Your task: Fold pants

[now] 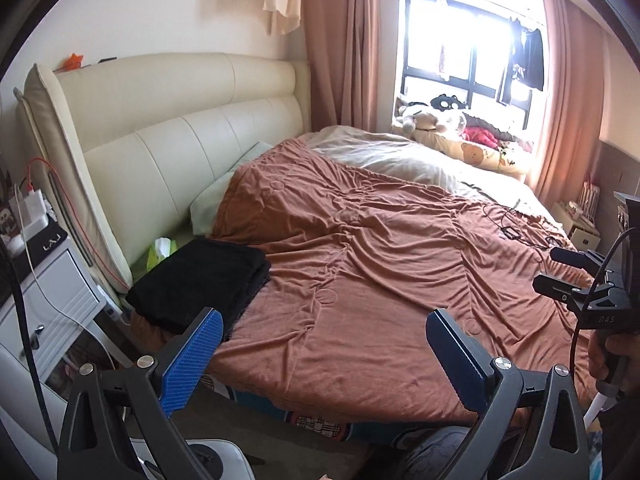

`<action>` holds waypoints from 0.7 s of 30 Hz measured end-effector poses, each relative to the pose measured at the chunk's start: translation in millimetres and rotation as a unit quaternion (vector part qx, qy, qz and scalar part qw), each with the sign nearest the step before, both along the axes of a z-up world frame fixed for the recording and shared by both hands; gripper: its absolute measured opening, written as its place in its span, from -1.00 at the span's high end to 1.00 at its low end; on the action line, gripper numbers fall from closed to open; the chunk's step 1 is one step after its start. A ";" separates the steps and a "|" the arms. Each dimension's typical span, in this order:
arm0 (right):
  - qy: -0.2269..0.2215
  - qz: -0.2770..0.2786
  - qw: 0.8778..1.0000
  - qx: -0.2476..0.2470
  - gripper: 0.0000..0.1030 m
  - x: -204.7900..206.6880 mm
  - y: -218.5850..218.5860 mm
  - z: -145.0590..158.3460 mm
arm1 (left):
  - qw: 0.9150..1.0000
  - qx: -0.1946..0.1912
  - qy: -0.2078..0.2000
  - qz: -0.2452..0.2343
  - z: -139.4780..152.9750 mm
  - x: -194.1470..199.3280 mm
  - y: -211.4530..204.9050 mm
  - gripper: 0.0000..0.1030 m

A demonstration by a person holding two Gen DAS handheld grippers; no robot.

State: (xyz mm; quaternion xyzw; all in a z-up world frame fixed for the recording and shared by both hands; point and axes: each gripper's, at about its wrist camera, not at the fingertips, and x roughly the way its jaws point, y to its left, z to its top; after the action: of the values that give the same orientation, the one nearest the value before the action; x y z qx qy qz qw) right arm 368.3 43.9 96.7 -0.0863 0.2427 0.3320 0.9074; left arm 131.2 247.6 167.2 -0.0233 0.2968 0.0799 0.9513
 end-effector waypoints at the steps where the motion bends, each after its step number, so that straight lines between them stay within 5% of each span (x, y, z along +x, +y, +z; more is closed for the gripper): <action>1: -0.002 -0.004 1.000 0.003 -1.00 -5.1 -5.5 -0.8 | 1.000 0.003 -0.003 -0.003 0.1 -3.7 -5.6 -0.99; 10: -0.015 -0.028 0.999 0.023 -1.00 -55.3 -53.7 -9.7 | 0.999 -0.008 -0.017 -0.029 -18.5 -36.3 -50.1 -0.99; 21: -0.031 -0.054 0.998 0.029 -1.00 -120.8 -91.4 -19.9 | 0.999 -0.003 -0.040 0.010 -45.1 -82.5 -77.3 -0.99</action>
State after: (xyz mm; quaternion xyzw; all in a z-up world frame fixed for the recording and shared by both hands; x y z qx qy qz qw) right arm 247.5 -47.5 76.8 -0.0570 0.2093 0.2870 0.9330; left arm 48.7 170.3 122.1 -0.0323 0.2583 0.0878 0.9615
